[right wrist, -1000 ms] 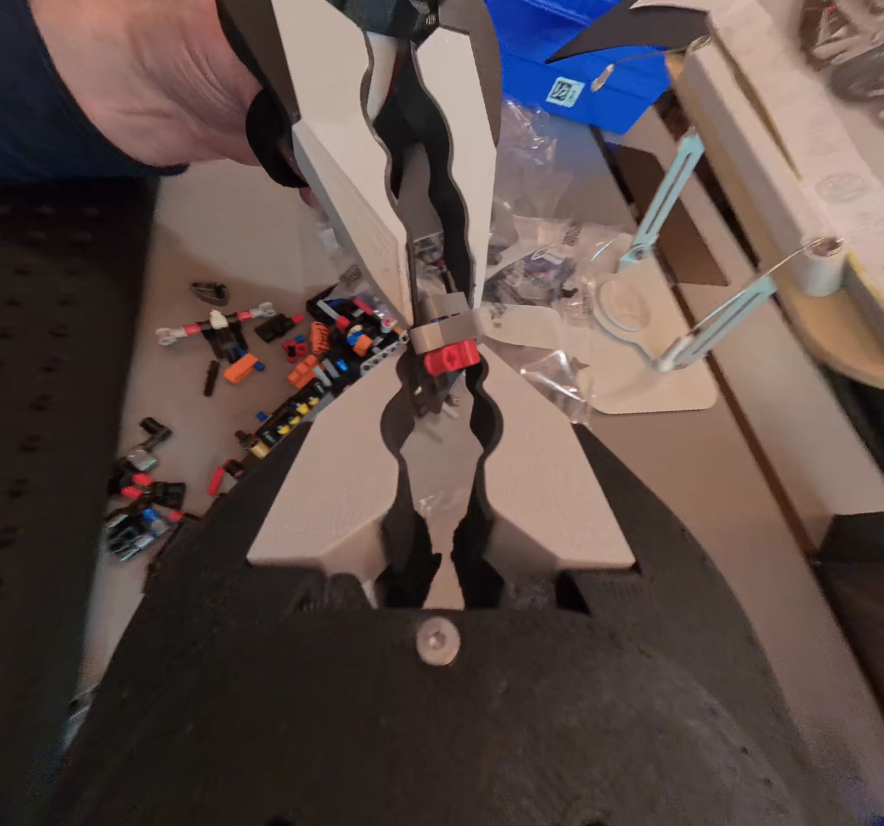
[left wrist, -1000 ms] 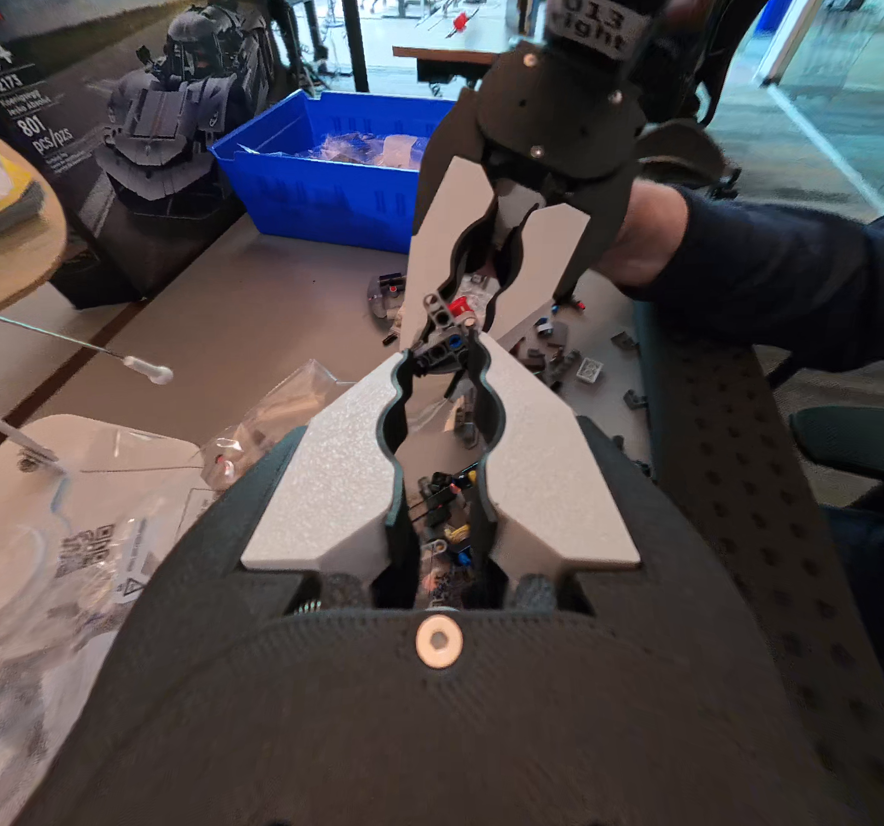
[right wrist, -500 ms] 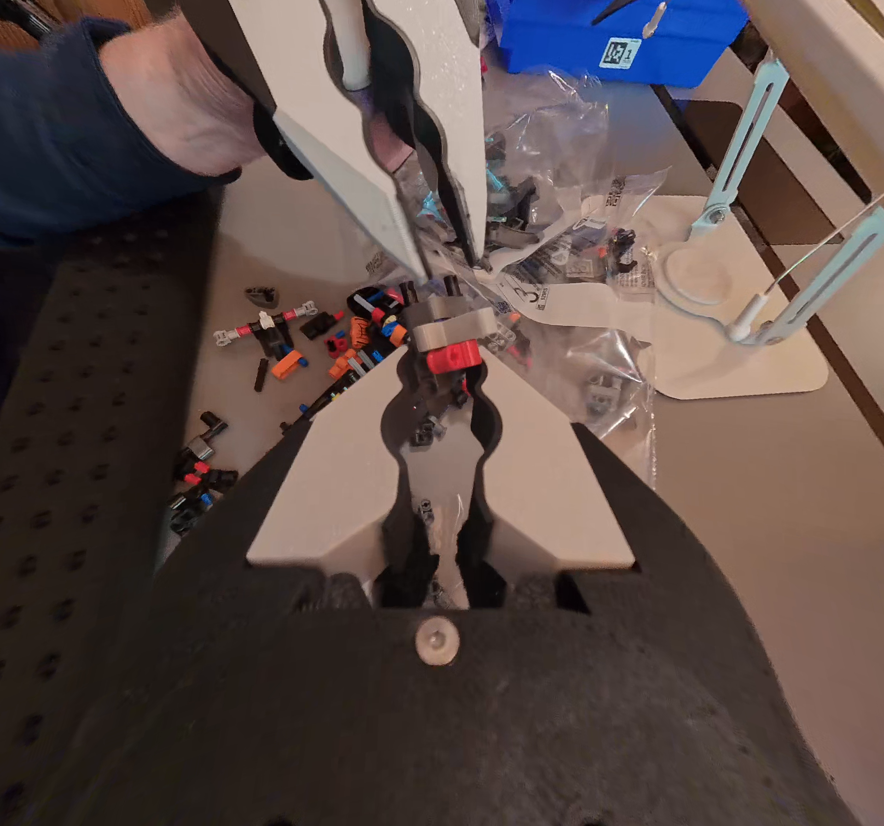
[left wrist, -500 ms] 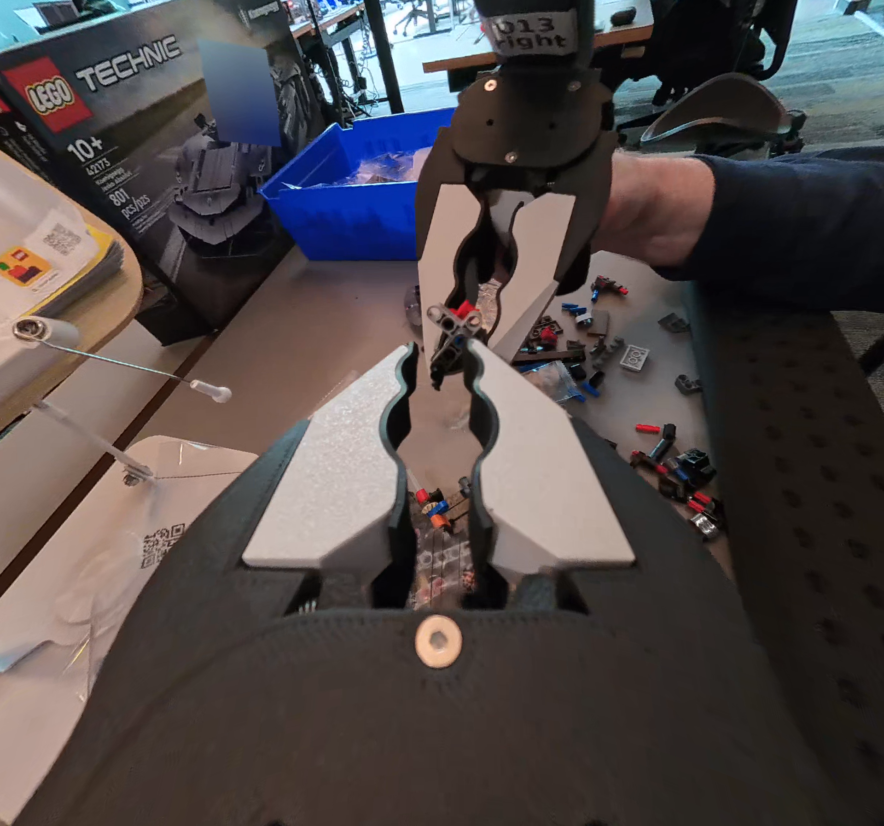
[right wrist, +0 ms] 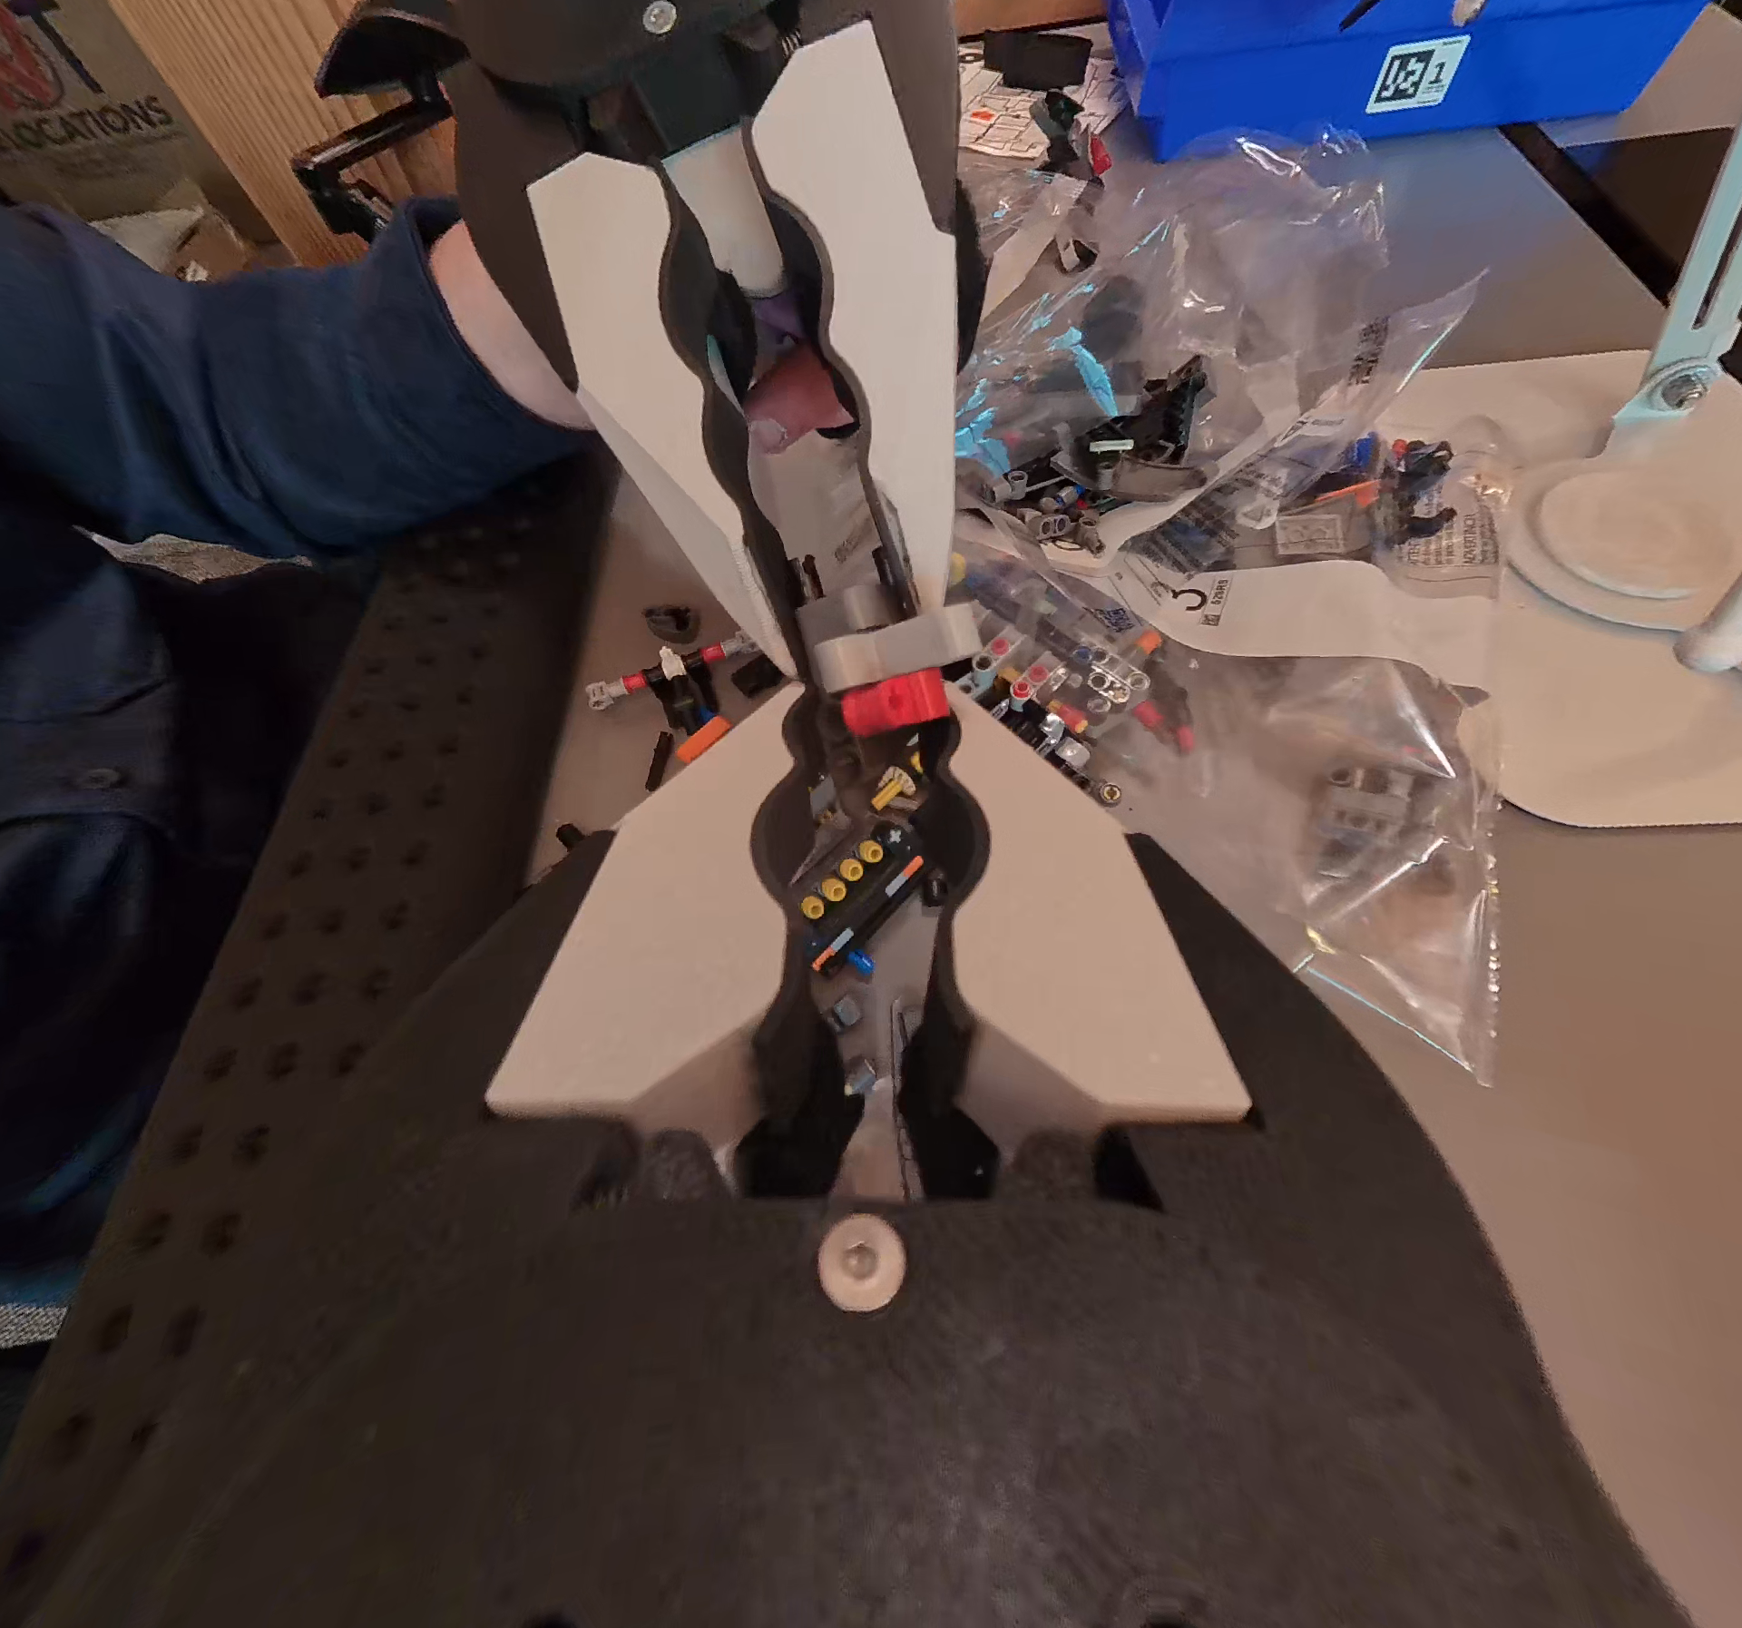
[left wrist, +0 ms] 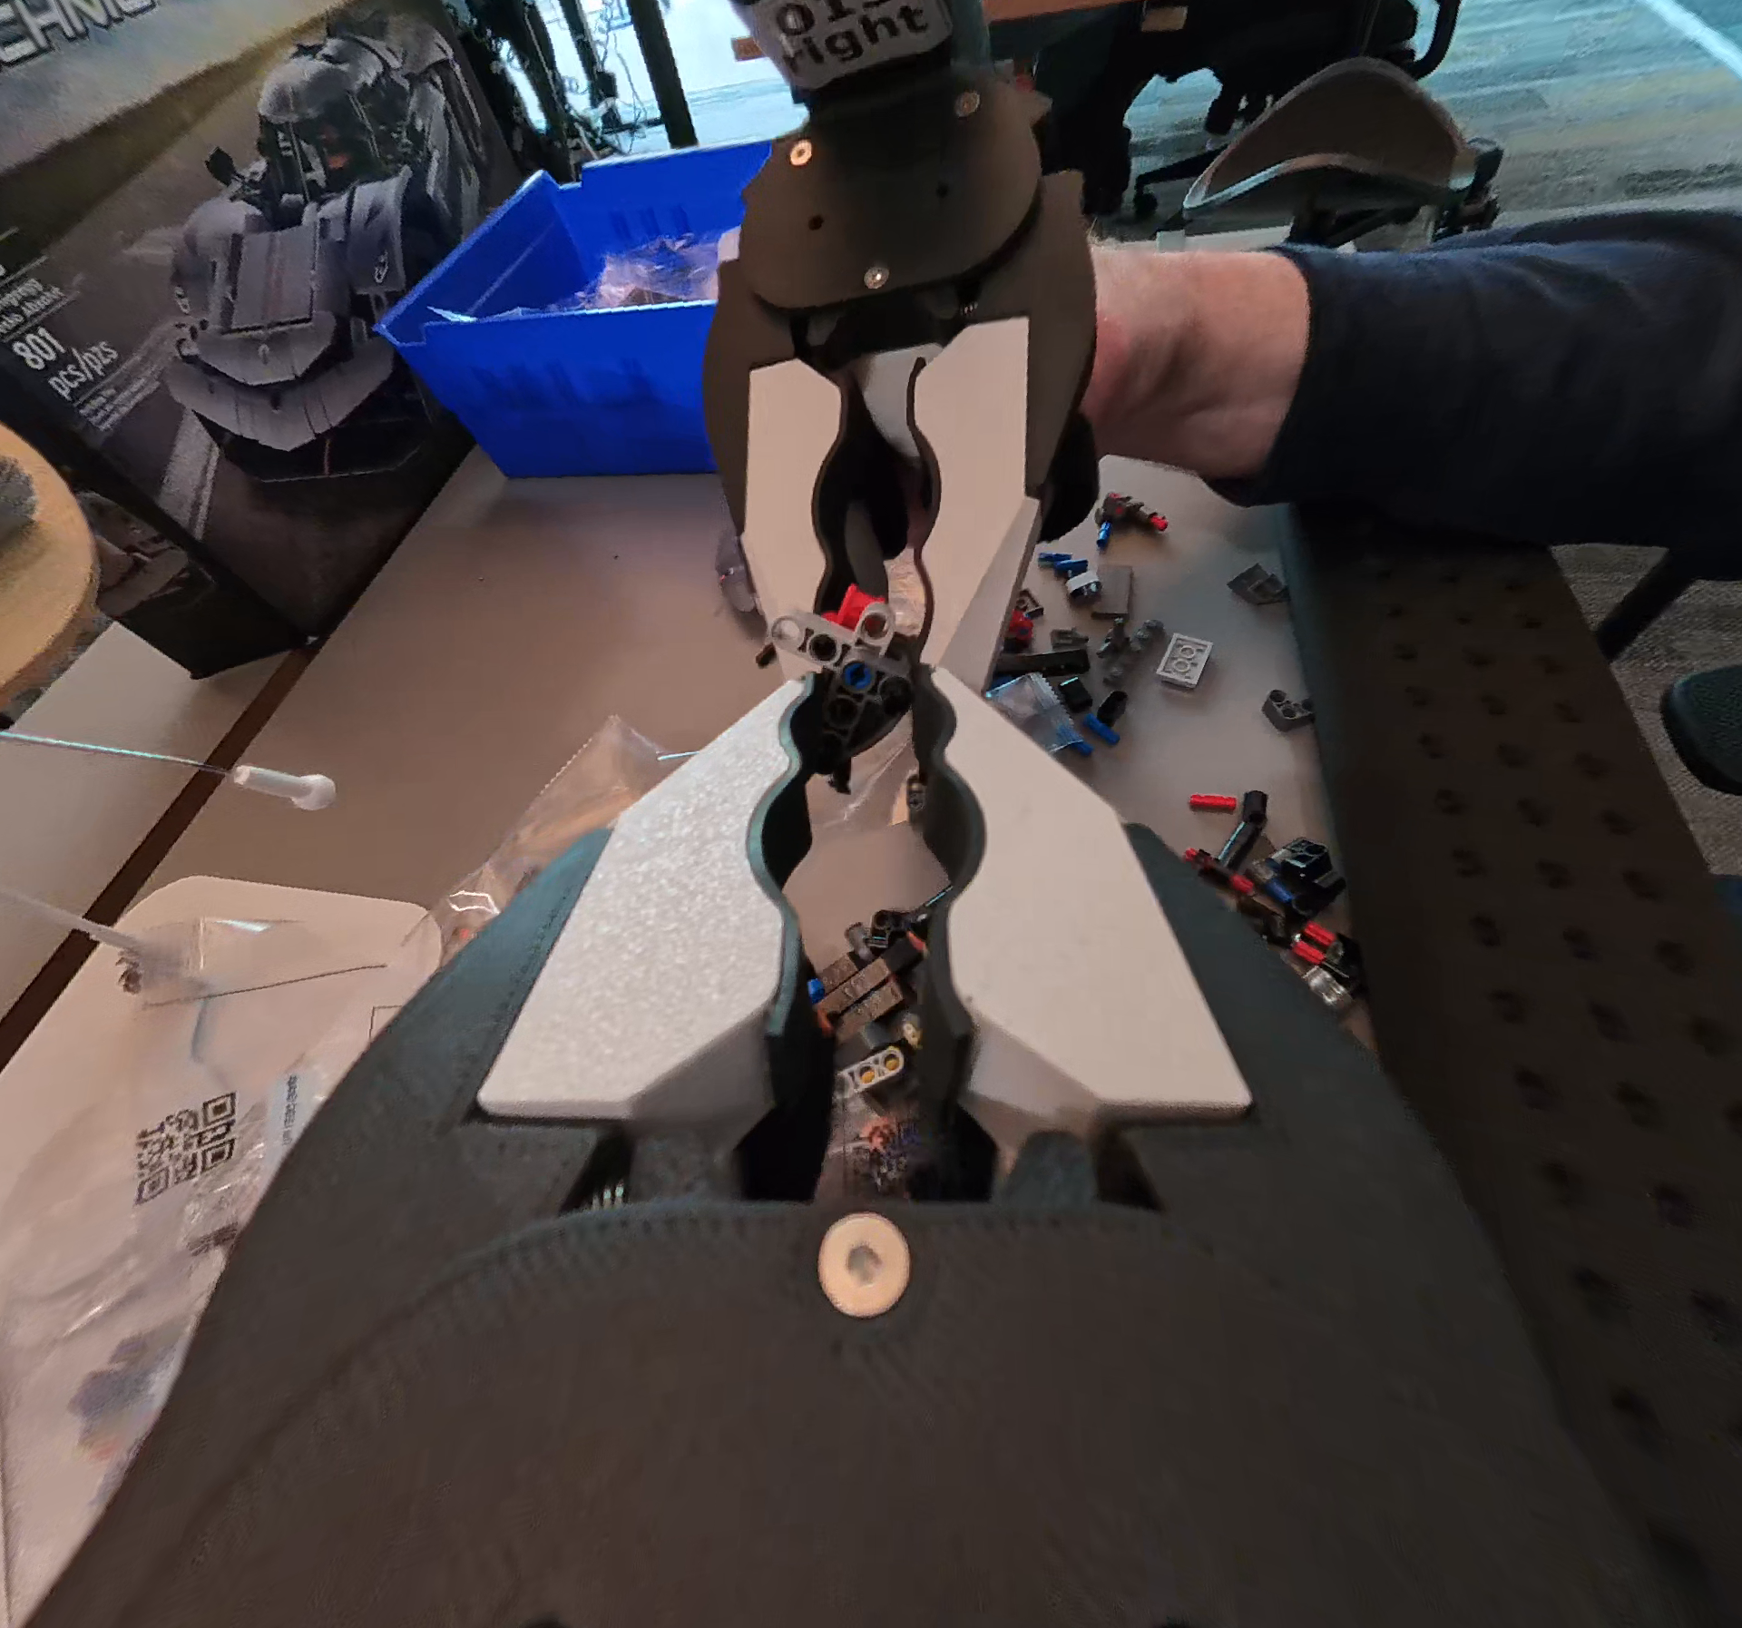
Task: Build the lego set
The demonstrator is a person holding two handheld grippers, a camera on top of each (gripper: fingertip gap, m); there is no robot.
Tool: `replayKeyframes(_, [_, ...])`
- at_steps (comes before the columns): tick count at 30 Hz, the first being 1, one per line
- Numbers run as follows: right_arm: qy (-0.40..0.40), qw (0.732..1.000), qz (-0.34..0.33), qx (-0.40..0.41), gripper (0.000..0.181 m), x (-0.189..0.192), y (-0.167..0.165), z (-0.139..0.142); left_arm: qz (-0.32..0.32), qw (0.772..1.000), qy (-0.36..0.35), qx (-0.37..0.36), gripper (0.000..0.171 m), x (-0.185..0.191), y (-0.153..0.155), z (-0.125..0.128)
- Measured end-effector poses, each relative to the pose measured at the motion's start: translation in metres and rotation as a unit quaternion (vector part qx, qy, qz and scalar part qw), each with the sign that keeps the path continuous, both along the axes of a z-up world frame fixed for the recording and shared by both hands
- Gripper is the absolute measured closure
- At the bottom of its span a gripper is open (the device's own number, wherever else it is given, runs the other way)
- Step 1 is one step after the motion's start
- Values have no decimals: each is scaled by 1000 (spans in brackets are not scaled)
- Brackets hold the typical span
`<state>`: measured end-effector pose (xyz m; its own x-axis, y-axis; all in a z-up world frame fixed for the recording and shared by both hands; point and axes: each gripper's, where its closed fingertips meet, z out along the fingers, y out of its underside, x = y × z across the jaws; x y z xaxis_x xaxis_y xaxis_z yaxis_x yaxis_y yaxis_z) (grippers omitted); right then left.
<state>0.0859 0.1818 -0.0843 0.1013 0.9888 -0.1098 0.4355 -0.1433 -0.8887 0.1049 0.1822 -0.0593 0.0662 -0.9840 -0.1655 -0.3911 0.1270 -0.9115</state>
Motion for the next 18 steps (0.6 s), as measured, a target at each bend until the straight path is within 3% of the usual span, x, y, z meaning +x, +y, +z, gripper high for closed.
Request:
replayKeyframes(4, [10,1000,-2,11,166,-1,0,5,5,1000,-19,-21,156,0,2,5])
replayKeyframes(9, [-20,991,-44,125,180,1,9,13,0,994,-62,-90,159,-6,5,16])
replayKeyframes(13, [-31,989,-57,135,180,3,14,10,11,991,-67,-116,158,-4,9,13])
replayKeyframes(18, [-28,989,-59,131,179,3,15,8,19,993,-60,-99,158,-3,11,11])
